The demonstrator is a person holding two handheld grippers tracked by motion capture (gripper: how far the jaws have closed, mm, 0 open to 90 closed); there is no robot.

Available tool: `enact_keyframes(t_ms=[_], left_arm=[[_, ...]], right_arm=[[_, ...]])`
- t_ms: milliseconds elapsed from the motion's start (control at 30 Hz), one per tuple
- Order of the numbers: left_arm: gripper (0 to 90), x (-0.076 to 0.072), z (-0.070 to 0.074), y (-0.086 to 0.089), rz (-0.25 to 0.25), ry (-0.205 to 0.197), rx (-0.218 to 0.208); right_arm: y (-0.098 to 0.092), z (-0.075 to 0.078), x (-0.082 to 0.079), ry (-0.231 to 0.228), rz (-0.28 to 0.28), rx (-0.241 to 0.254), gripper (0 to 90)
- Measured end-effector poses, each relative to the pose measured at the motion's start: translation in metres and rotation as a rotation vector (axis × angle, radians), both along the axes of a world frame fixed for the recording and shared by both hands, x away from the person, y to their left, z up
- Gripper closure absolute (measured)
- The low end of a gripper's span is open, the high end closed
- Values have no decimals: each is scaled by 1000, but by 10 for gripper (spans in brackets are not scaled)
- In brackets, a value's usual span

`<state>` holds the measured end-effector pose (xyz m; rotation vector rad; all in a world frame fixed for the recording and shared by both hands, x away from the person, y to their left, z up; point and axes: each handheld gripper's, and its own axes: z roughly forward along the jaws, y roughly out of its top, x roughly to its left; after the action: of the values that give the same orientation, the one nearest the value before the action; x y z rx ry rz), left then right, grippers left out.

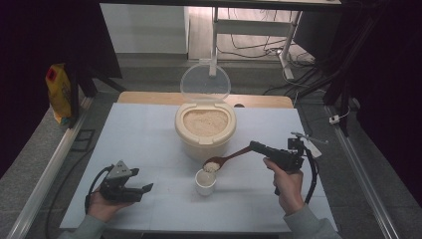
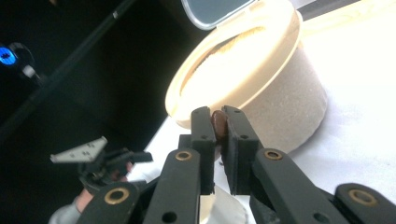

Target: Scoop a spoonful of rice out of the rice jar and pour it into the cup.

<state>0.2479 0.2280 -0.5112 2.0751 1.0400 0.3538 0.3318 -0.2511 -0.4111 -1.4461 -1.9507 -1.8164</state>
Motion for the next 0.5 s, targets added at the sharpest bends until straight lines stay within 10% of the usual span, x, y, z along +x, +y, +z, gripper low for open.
enact_keyframes(t_ms=[500], left_arm=[[221, 0, 0, 0, -1, -1, 3]], right_arm=[[30, 19, -17, -206, 76, -241, 831]])
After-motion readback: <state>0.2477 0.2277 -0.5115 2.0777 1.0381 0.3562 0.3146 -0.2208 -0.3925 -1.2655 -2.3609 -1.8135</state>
